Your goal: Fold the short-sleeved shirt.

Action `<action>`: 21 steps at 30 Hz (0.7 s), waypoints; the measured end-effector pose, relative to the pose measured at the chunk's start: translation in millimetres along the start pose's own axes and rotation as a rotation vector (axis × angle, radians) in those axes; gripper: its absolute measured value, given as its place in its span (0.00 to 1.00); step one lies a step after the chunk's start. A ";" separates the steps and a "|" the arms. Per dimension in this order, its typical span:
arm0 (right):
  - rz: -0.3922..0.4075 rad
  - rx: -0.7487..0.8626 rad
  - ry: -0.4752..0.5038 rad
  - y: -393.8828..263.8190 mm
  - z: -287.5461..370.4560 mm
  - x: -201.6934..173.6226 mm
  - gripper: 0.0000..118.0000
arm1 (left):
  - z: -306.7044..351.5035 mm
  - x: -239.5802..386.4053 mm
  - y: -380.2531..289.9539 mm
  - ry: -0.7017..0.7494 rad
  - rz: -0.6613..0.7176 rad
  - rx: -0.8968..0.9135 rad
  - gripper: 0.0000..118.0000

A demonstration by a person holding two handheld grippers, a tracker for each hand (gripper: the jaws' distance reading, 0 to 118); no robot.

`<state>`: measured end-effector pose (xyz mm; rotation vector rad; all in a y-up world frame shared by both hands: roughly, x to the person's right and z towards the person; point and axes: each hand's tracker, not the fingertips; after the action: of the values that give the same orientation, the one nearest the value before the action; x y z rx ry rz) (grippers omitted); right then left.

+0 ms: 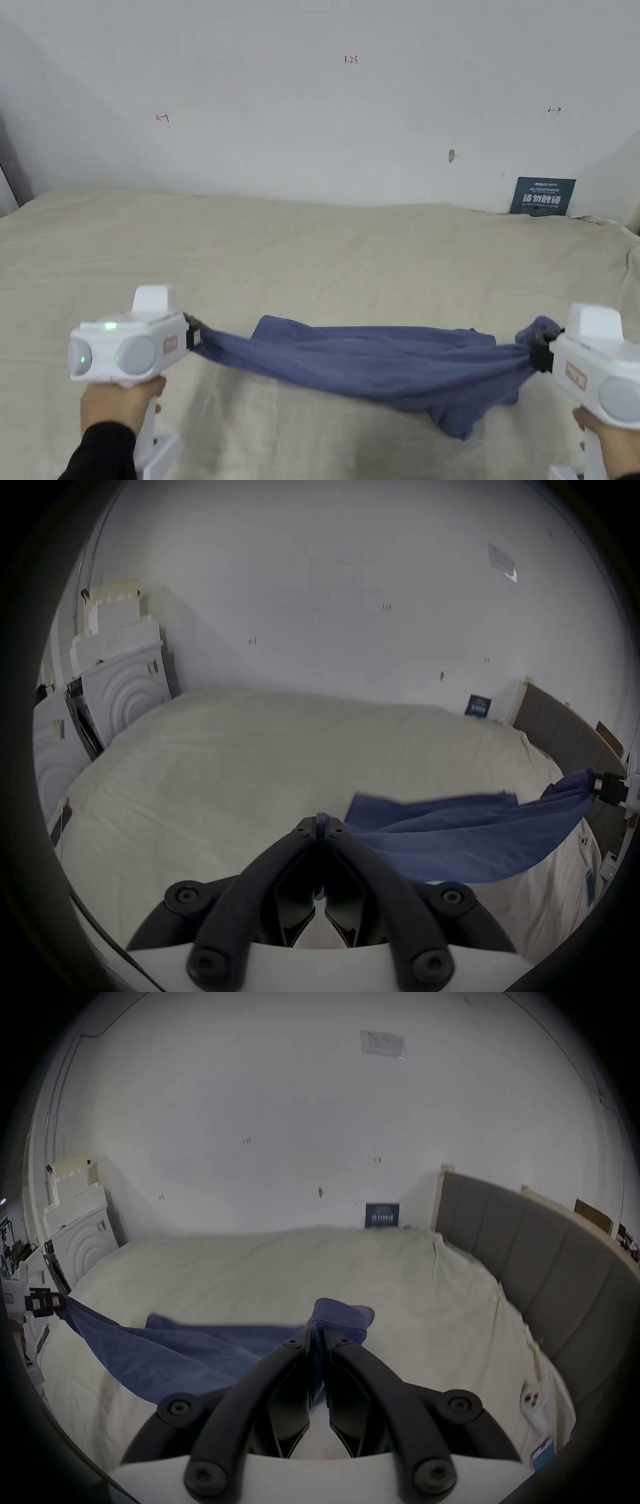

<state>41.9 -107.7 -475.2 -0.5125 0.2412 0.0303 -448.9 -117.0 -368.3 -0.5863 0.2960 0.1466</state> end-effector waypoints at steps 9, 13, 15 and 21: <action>-0.027 -0.092 0.022 -104.5 72.1 1.3 0.04 | 51.9 -30.2 -116.9 0.015 0.053 -0.125 0.00; -0.046 -0.104 0.020 -133.2 105.4 -0.6 0.04 | 75.6 -45.6 -153.9 0.020 0.059 -0.146 0.00; -0.050 -0.110 0.008 -145.6 119.7 0.6 0.04 | 91.0 -51.5 -168.0 0.025 0.060 -0.153 0.00; -0.109 -0.155 -0.009 -181.6 152.0 12.3 0.04 | 133.6 -55.2 -203.6 0.052 0.029 -0.183 0.00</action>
<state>103.6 -192.1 -262.3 -0.6792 0.2029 -0.0554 -425.5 -212.4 -138.7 -0.7684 0.3435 0.1881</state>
